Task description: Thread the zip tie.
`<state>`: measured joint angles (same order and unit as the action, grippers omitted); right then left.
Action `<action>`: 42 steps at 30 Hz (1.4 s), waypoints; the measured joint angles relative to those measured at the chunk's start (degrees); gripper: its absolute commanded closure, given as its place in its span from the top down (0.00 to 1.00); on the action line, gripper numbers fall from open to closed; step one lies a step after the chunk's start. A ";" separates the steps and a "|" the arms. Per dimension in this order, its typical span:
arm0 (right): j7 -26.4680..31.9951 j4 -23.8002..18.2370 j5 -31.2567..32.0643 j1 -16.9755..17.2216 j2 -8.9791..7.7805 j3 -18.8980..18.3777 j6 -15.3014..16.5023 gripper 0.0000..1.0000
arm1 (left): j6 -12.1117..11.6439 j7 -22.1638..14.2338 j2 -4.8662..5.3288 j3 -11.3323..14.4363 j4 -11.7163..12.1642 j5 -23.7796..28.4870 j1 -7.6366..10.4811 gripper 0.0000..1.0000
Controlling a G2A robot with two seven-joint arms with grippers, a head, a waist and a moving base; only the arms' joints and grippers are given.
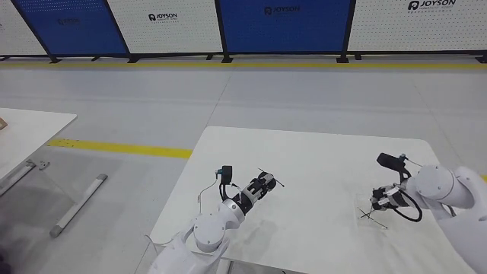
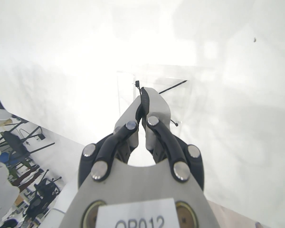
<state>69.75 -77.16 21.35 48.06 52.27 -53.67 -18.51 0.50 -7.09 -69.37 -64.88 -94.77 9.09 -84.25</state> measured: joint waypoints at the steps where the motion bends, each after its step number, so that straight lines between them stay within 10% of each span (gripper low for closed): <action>1: -1.30 -1.62 -0.32 1.64 -0.57 -1.82 0.38 0.00 | 0.00 0.00 0.00 0.00 0.00 0.00 0.00 0.00; 7: -6.36 -10.57 -0.06 11.52 -3.18 -10.69 1.32 0.00 | 0.00 0.00 0.00 0.00 0.00 0.00 0.00 0.00; 25: -9.71 -11.25 -0.74 13.10 -3.13 -11.56 2.30 0.00 | 0.00 0.00 0.00 0.00 0.00 0.00 0.00 0.00; 38: -37.60 -26.99 -7.36 35.95 -4.00 -24.19 9.71 0.00 | 0.00 0.00 0.00 0.00 0.00 0.00 0.00 0.00; 42: -38.12 -26.94 -7.89 36.49 -3.96 -24.32 10.46 0.00 | 0.00 0.00 0.00 0.00 0.00 0.00 0.00 0.00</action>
<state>31.63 -104.10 13.46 84.55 48.31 -77.99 -8.04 0.50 -7.09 -69.37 -64.88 -94.77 9.09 -84.25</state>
